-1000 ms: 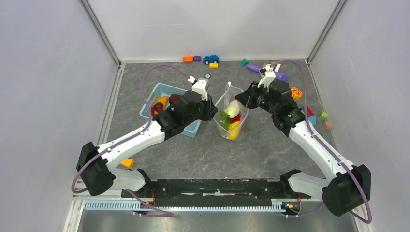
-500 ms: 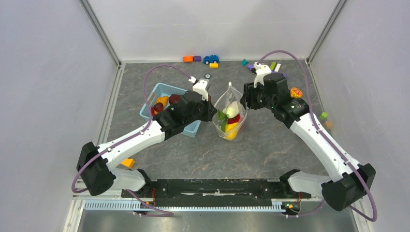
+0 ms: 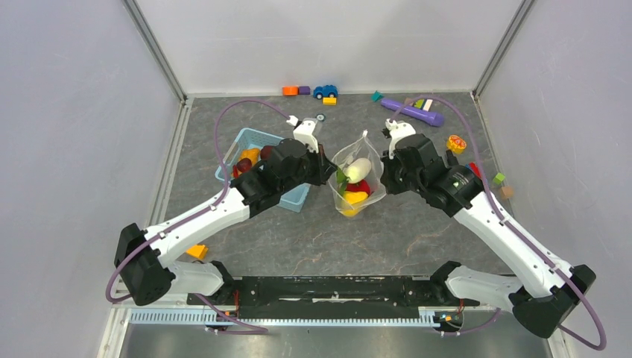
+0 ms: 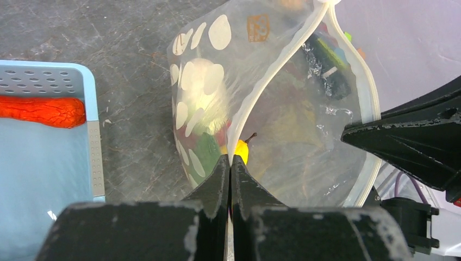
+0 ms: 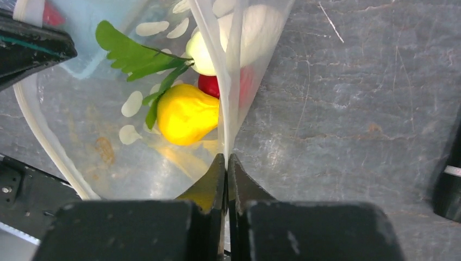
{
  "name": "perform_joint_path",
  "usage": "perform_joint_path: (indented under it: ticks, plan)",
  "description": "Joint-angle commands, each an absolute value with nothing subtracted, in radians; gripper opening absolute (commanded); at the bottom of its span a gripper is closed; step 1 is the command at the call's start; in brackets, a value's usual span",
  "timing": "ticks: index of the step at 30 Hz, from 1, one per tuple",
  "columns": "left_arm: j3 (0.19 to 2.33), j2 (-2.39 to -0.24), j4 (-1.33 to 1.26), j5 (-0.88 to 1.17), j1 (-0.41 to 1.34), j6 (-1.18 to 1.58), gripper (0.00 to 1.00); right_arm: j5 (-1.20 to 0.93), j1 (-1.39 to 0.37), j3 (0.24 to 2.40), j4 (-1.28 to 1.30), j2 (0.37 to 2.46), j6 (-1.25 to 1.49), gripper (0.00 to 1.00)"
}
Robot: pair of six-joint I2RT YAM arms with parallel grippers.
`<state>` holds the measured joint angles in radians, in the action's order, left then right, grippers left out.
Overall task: Place the food in the zip-top bag and seal the zipper
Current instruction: Adjust the zipper food storage bag at the center of the board.
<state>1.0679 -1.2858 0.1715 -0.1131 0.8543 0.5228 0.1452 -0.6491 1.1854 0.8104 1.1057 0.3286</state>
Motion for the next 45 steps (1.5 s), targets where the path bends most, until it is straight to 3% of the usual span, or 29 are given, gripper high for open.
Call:
perform_joint_path:
  ticks: [1,6,11,18,22,29,31,32,34,36,37,45]
  plan:
    - [1.11,-1.244,0.113,-0.06,0.856,0.557,0.02,0.236,-0.657,1.2,0.804,1.08,0.376,0.0]
    - [1.181,-1.248,0.158,-0.046,0.858,0.572,0.02,0.495,-0.655,1.373,0.914,1.156,0.357,0.0]
    - [1.293,-1.295,0.278,-0.088,0.857,0.581,0.02,0.586,-0.612,1.454,0.916,1.204,0.313,0.0]
    - [1.349,-1.387,0.324,-0.141,0.859,0.593,0.08,0.459,-0.528,1.429,0.85,1.279,0.225,0.01]
    - [1.378,-1.498,0.32,-0.135,0.858,0.589,0.02,0.357,-0.524,1.37,0.739,1.286,0.133,0.04]
    - [1.428,-1.607,0.302,-0.128,0.854,0.551,0.03,0.288,-0.522,1.302,0.62,1.298,0.051,0.03]
    - [1.431,-1.604,0.302,-0.148,0.849,0.528,0.16,0.265,-0.518,1.295,0.594,1.302,0.038,0.03]
    - [1.428,-1.598,0.302,-0.15,0.844,0.516,0.29,0.249,-0.516,1.29,0.58,1.304,0.034,0.03]
    - [1.425,-1.583,0.299,-0.138,0.835,0.487,0.69,0.207,-0.507,1.271,0.544,1.305,0.028,0.03]
    - [1.408,-1.55,0.289,-0.14,0.83,0.461,0.94,0.158,-0.499,1.255,0.499,1.298,0.02,0.02]
    - [1.397,-1.534,0.283,-0.146,0.827,0.448,0.99,0.134,-0.495,1.248,0.483,1.295,0.018,0.02]
    - [1.35,-1.398,0.351,-0.206,0.698,0.445,1.0,0.031,-0.452,1.223,0.443,1.305,0.02,0.03]
